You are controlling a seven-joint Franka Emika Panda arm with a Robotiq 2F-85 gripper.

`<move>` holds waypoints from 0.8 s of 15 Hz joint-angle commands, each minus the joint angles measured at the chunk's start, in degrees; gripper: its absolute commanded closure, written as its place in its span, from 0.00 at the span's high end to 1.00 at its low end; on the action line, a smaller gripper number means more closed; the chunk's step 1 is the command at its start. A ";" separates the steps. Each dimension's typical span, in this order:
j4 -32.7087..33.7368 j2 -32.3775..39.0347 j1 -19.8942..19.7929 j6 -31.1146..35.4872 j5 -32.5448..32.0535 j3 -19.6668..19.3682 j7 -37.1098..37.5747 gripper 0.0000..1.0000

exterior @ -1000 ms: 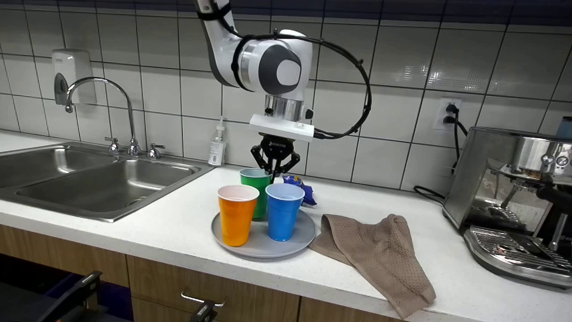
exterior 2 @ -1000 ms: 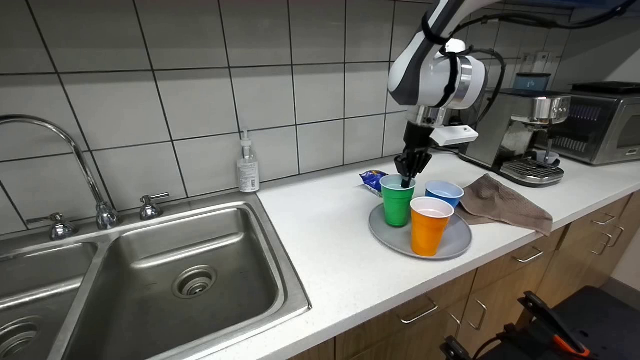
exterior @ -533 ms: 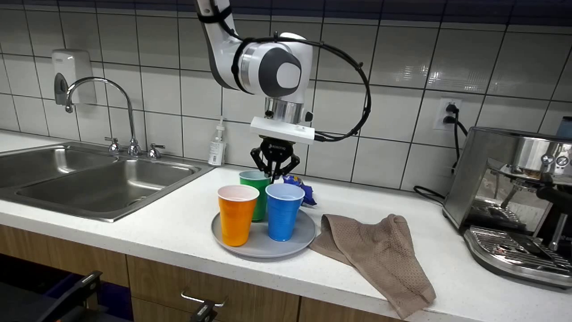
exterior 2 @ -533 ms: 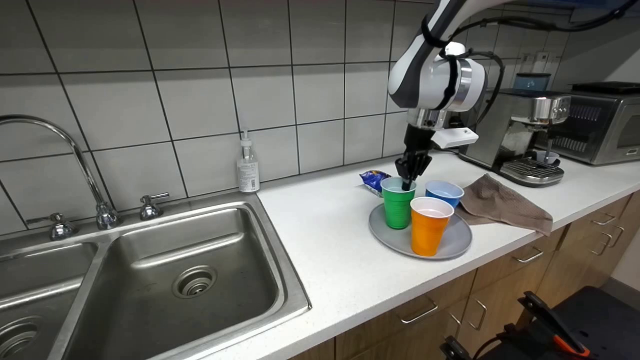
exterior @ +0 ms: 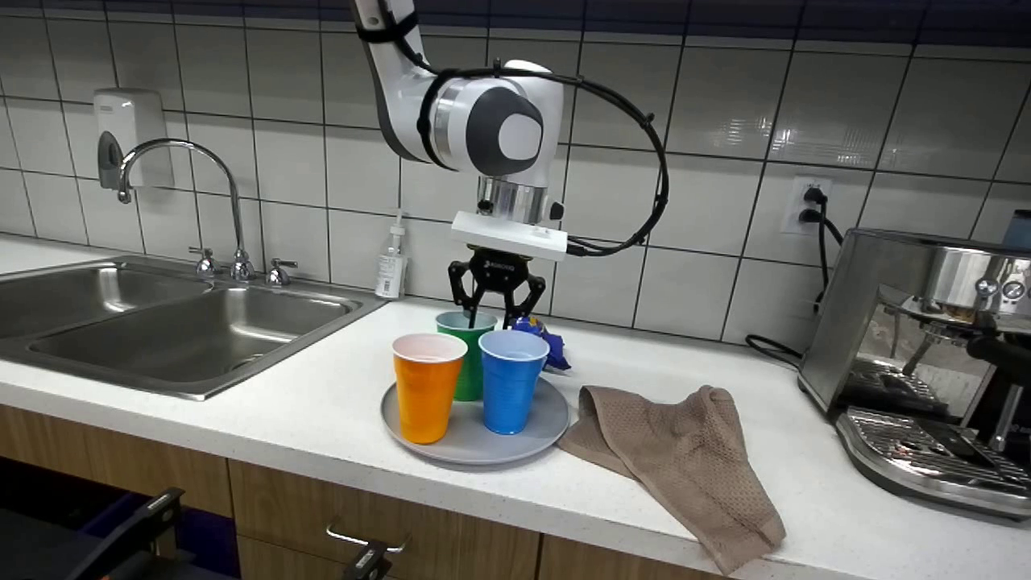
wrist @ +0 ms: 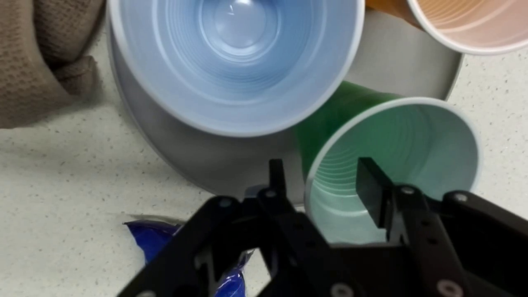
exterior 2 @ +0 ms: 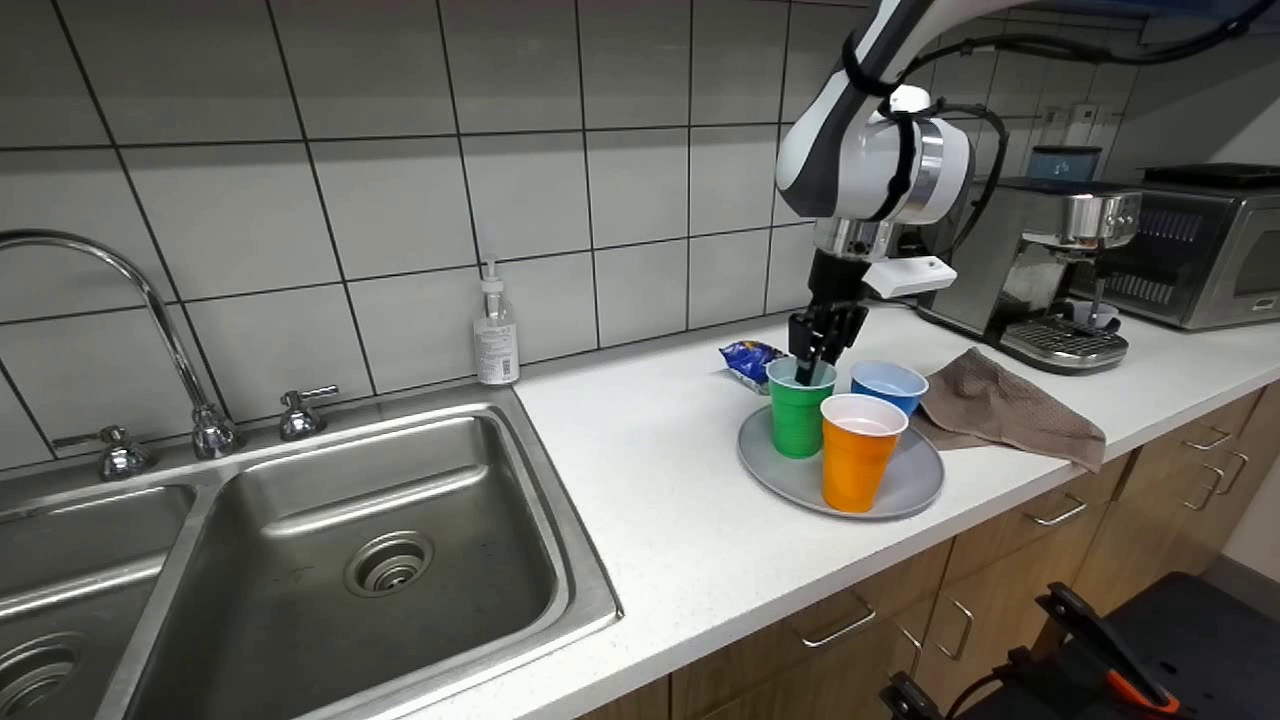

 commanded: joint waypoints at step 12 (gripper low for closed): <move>-1.05 -4.30 -0.97 1.40 1.19 0.71 -0.68 1.00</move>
